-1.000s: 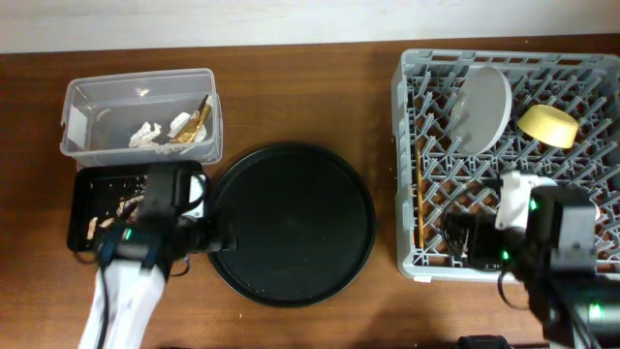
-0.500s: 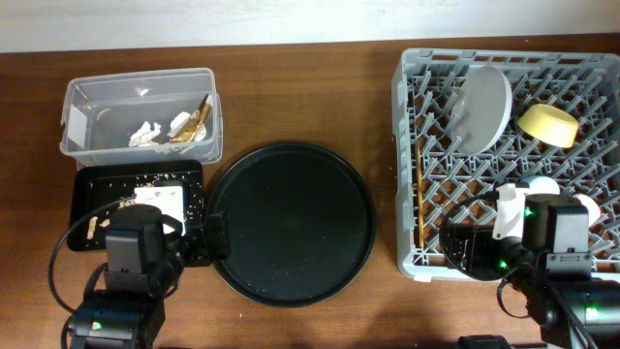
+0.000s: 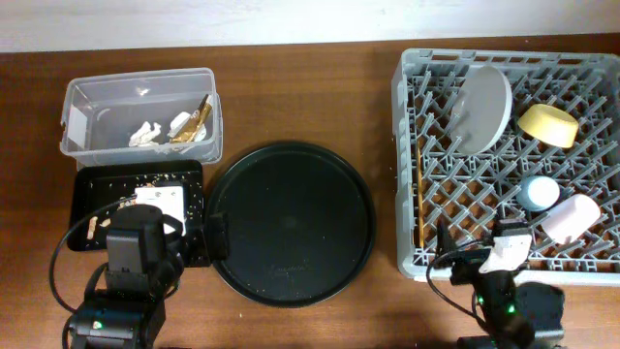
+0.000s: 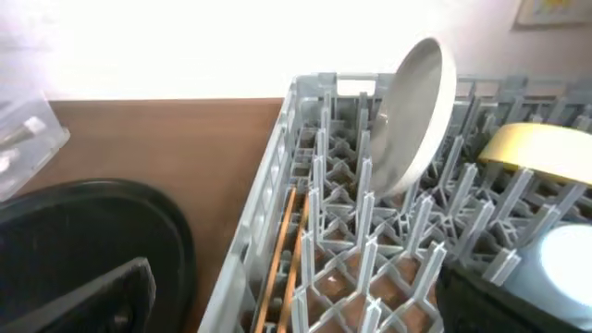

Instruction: Sort waste into correct bins and load items into the dishwasher rack

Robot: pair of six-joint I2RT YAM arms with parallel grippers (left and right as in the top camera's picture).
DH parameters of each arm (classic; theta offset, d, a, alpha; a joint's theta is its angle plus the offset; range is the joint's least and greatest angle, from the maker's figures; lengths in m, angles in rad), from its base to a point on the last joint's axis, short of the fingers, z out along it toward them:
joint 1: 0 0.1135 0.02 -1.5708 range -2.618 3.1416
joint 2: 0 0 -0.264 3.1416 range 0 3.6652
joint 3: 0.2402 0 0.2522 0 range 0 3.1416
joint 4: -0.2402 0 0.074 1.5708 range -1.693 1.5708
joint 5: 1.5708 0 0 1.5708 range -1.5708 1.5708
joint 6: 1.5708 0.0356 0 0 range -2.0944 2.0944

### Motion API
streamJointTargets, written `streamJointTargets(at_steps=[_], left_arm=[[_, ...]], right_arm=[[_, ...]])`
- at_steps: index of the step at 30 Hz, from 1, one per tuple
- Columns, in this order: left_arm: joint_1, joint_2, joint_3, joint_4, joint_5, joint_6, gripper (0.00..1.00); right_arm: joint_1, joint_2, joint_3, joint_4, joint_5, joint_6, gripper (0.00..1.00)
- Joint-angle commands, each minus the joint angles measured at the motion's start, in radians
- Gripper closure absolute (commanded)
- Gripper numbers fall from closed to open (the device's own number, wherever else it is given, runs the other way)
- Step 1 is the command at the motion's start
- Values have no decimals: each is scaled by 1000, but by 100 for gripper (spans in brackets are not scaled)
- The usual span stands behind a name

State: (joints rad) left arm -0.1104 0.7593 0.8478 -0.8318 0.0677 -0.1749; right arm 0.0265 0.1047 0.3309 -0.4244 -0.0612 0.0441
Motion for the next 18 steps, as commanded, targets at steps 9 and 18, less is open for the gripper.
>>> streamJointTargets(at_steps=[9, 18], left_arm=[[-1, -2, -3, 1, 4, 16, 0], [-1, -2, -3, 1, 4, 16, 1]], right_arm=[[5, -101, -325, 409, 20, -14, 2], [6, -101, -325, 349, 13, -13, 2]])
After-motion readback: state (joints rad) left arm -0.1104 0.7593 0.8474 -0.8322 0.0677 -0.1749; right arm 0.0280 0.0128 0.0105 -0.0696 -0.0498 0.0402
